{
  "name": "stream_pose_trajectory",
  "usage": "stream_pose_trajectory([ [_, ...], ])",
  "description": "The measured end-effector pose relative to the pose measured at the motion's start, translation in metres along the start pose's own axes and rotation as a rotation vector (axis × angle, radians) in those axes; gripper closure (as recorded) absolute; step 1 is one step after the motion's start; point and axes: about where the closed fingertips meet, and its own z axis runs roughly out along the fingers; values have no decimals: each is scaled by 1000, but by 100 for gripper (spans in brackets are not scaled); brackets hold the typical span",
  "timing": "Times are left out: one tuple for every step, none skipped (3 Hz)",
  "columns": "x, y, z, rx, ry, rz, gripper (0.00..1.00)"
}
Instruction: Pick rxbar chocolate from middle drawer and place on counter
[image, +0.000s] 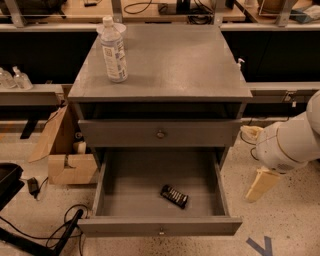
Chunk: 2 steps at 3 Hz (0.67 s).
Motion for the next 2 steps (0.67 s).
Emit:
stream_pose_trajectory([
  [-1,1,43,-32,-20,8,0],
  [0,8,107,-66,-62,26,0],
])
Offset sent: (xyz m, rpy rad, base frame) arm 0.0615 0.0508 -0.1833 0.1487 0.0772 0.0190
